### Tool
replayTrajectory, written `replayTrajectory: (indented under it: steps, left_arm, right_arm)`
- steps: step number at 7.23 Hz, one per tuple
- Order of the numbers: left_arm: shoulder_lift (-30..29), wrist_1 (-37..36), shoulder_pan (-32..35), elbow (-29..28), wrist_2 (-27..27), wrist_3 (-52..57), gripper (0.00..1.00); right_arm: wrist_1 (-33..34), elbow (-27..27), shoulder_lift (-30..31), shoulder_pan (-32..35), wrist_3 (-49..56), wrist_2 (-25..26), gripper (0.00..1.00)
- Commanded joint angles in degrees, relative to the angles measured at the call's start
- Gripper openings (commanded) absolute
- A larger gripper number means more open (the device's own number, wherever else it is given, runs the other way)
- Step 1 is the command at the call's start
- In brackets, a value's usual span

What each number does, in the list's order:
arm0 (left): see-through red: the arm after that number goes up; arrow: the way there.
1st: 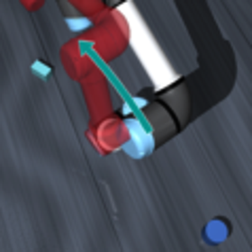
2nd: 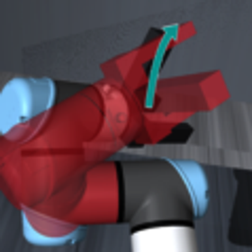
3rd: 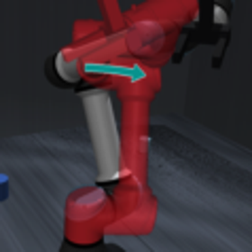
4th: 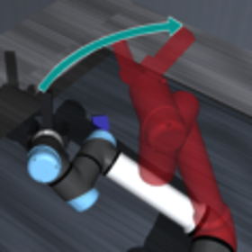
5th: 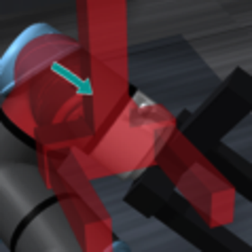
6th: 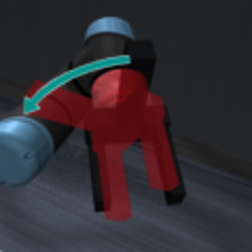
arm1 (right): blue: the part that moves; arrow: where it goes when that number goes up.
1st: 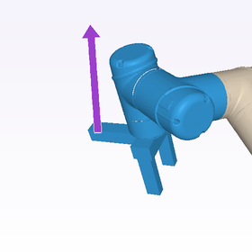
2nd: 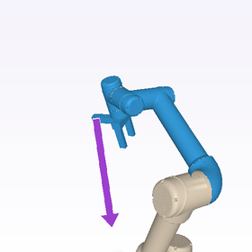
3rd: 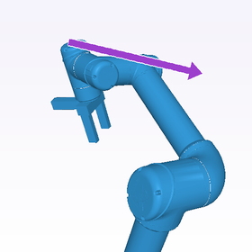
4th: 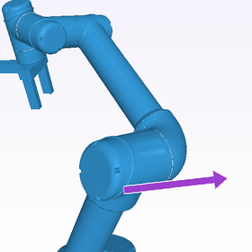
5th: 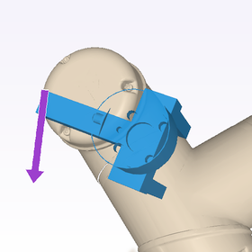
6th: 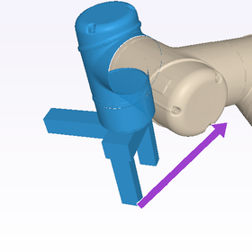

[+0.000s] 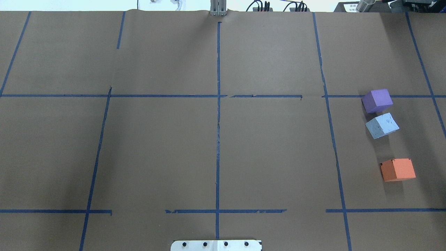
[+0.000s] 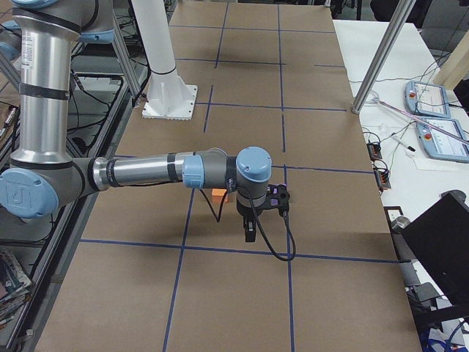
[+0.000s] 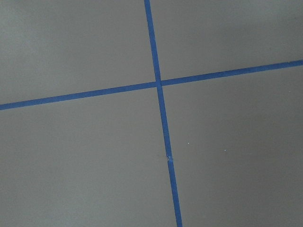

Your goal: Place blue block between orange and purple blocks

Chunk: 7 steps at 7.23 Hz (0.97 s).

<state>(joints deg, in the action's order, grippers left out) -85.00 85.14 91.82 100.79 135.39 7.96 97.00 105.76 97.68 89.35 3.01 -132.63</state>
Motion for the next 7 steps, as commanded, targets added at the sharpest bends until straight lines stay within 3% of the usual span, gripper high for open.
replayTrajectory:
  steps: [1, 7]
  left_arm:
    - [1.5, -0.2, -0.1, 0.4, -0.6, -0.1, 1.0]
    - [2.9, -0.1, 0.0, 1.3, -0.5, -0.1, 1.0]
  right_arm:
    - [0.0, 0.1, 0.1, 0.0, 0.0, 0.0, 1.0]
    - [0.0, 0.2, 0.0, -0.1, 0.1, -0.1, 1.0]
